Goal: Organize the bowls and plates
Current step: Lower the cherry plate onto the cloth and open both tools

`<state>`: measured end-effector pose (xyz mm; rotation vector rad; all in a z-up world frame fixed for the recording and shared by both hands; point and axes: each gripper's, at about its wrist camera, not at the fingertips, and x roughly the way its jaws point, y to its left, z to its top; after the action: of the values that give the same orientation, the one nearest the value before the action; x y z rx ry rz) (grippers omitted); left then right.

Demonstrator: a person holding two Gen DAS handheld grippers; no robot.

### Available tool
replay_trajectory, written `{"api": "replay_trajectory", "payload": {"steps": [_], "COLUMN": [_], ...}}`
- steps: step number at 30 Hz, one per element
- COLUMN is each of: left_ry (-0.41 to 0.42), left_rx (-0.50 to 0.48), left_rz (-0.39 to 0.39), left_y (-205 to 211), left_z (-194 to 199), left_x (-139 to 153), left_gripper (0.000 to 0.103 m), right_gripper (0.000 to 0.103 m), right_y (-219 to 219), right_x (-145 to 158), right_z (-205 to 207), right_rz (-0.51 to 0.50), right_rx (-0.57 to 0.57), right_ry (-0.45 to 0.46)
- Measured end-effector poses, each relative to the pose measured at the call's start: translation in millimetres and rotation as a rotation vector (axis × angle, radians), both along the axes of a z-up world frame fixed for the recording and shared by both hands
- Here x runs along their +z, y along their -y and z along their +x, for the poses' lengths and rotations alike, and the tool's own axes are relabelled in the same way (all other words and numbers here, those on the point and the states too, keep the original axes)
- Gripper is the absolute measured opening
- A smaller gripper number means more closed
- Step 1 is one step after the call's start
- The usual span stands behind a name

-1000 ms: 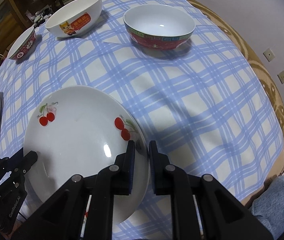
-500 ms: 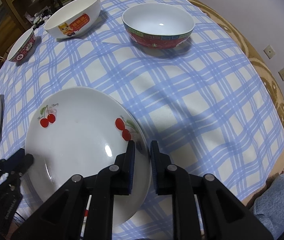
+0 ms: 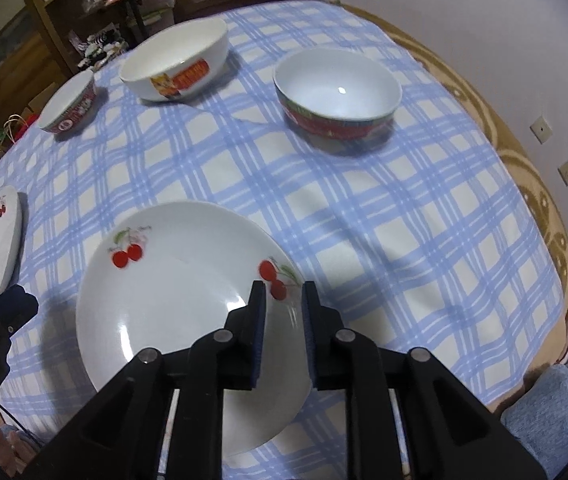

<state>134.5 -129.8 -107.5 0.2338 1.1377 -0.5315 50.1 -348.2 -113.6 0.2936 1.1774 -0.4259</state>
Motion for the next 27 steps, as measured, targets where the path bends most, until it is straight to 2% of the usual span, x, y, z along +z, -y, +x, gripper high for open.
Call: {"api": "replay_trajectory", "payload": {"steps": [2,3,5,7,8,12,14,16,19,24,27], "left_ry": [0.029,0.046,0.075,0.094,0.104,0.100,0.086,0.096,0.139,0.162,0.175], "left_rx": [0.008,0.013,0.021,0.025,0.031,0.078,0.098,0.105,0.140,0.140,0.146], "left_rz": [0.023,0.024,0.033,0.051,0.066,0.071,0.068,0.057,0.075,0.107,0.092], "left_y": [-6,-9,-17,-23,-26,-49,-62,-70,-81,-93,-101], "left_z": [0,0,1,3,4,10,13,12,12,13,15], "left_x": [6,10,19,26,29,40,44,50,59,66,71], "left_gripper": [0.052,0.056,0.072,0.080,0.080,0.081,0.081,0.081,0.081,0.081,0.081], "right_gripper": [0.049,0.053,0.063,0.075,0.081,0.087,0.098,0.102,0.102,0.102,0.102], "right_y": [-3,-5,-11,-16,-18,-31,-43,-56,-73,-99,-114], "right_x": [8,12,22,33,36,54,64,72,77,81,82], "right_z": [1,2,4,6,7,9,9,8,11,18,25], "right_rz": [-0.014,-0.024,-0.044,-0.055,-0.059,-0.100,-0.120,-0.138,-0.152,-0.163,-0.177], "right_rx": [0.000,0.003,0.019,0.036,0.039,0.061,0.096,0.117,0.150,0.214,0.247], "right_ry": [0.028,0.041,0.082,0.117,0.128,0.187,0.228,0.272,0.285,0.302,0.305]}}
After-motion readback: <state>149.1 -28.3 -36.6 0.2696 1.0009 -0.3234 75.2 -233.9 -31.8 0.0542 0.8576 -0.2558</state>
